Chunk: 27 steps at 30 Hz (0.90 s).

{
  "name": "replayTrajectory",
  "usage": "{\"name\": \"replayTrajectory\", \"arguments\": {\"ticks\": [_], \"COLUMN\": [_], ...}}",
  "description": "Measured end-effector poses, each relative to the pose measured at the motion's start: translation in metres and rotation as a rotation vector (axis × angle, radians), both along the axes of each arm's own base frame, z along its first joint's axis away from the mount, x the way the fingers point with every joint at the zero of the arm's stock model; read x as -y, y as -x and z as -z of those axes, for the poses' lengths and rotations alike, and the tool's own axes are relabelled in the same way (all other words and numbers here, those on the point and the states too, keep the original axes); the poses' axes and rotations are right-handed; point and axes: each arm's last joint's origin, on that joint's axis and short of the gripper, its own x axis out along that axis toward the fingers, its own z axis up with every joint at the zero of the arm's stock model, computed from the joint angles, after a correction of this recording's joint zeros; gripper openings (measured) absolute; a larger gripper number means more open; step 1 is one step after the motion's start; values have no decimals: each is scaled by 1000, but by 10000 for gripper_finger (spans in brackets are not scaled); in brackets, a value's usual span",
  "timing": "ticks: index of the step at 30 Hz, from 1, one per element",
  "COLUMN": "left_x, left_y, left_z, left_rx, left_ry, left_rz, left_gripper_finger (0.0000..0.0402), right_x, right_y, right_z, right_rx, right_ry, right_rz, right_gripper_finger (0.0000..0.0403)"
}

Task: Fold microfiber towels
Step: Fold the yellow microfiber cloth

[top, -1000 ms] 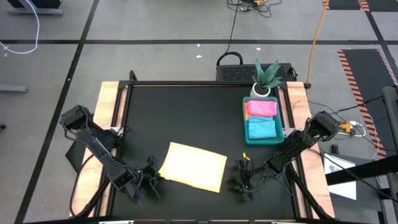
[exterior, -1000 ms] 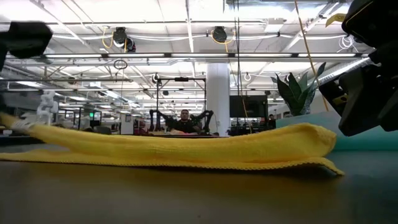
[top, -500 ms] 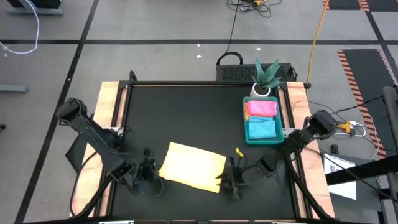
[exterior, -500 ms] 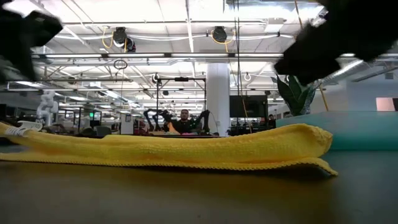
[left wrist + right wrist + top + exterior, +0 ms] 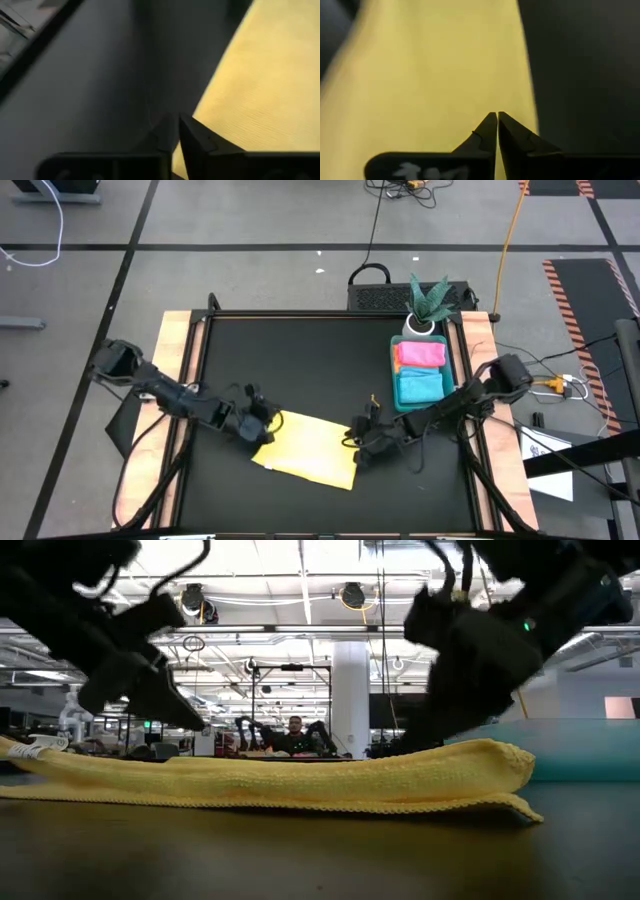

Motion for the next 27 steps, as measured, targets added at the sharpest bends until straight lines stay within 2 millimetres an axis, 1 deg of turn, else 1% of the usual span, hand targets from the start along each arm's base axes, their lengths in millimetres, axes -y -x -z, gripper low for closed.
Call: {"name": "replayTrajectory", "arguments": {"ticks": [3, 6, 9, 12, 14, 16, 19, 21, 24, 27], "left_x": [-14, -23, -26, -22, -16, -10, -2, 1, 1, -1], "left_y": [6, 16, 22, 23, 21, 13, 2, -5, -10, -13], "left_z": [14, 26, 32, 32, 26, 15, 2, -2, 1, 15], "left_rx": [39, 62, 74, 78, 111, 173, 233, 235, 206, 146], "left_ry": [84, 149, 187, 197, 189, 198, 262, 310, 317, 312], "left_rz": [-5, -33, -67, -57, -40, -6, 95, 161, 177, 152], "left_gripper_finger": [7, 7, 14, 13, 5, 4, 8, 6, 4, 8], "right_x": [1, -2, -7, -15, -21, -27, -37, -43, -47, -42], "right_y": [5, 10, 15, 21, 24, 27, 29, 26, 20, 16], "right_z": [9, 13, 13, 11, 8, 4, -2, -6, -11, -12], "right_rx": [-74, -121, -144, -154, -149, -134, -82, -26, 58, 71], "right_ry": [-1, -6, -5, -12, -23, -40, -68, -70, -64, -33], "right_rz": [27, 41, 36, 20, 6, -7, -39, -85, -136, -139], "right_gripper_finger": [3, 2, 1, 1, 1, 0, 0, 0, 0, 0]}}
